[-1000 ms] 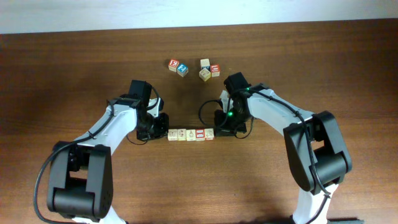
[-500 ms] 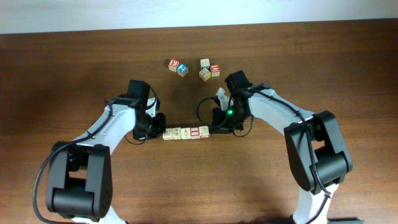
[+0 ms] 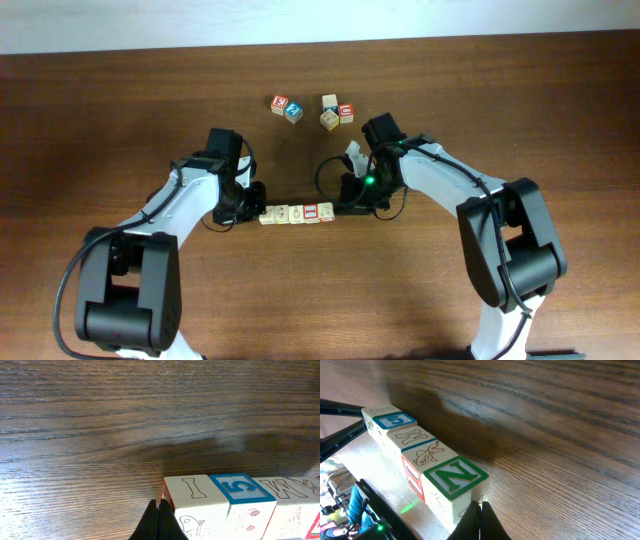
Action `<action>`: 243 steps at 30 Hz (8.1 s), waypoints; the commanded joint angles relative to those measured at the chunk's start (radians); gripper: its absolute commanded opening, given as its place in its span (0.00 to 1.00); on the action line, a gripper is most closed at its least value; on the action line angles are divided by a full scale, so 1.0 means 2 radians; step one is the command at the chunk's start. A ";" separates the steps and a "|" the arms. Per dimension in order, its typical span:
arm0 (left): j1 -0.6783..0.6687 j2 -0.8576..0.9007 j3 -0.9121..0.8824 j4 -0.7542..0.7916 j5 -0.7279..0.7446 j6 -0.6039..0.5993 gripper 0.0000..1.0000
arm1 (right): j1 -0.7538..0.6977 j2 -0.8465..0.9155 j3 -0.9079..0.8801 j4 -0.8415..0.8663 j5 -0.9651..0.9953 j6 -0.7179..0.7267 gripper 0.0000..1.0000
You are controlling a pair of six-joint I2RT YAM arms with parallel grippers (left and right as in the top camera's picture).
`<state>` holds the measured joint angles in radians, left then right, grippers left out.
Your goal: Rotate 5 blocks
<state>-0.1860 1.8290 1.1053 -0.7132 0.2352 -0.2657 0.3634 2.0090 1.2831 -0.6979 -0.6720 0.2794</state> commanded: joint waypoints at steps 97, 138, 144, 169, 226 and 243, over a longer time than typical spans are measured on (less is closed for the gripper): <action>0.081 0.051 0.015 -0.029 0.186 0.230 0.00 | -0.028 -0.019 -0.014 -0.042 0.027 -0.043 0.08; 0.081 0.051 0.015 -0.018 0.199 0.182 0.00 | -0.004 -0.019 -0.054 0.024 0.005 0.060 0.05; 0.081 0.051 0.015 -0.020 0.199 0.182 0.00 | -0.001 -0.016 -0.054 0.024 0.005 0.060 0.04; 0.081 0.051 0.015 -0.024 0.199 0.182 0.00 | -0.001 -0.008 -0.053 0.051 -0.048 0.013 0.05; 0.081 0.051 0.015 -0.023 0.199 0.182 0.00 | 0.058 -0.048 -0.027 0.065 -0.011 0.007 0.04; 0.081 0.051 0.015 -0.027 0.132 0.178 0.00 | 0.057 -0.012 -0.027 0.069 0.043 0.075 0.04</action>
<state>-0.0036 1.9266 1.1408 -0.7624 0.5064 0.1040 0.4549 1.9804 1.2045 -0.5732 -0.5495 0.4210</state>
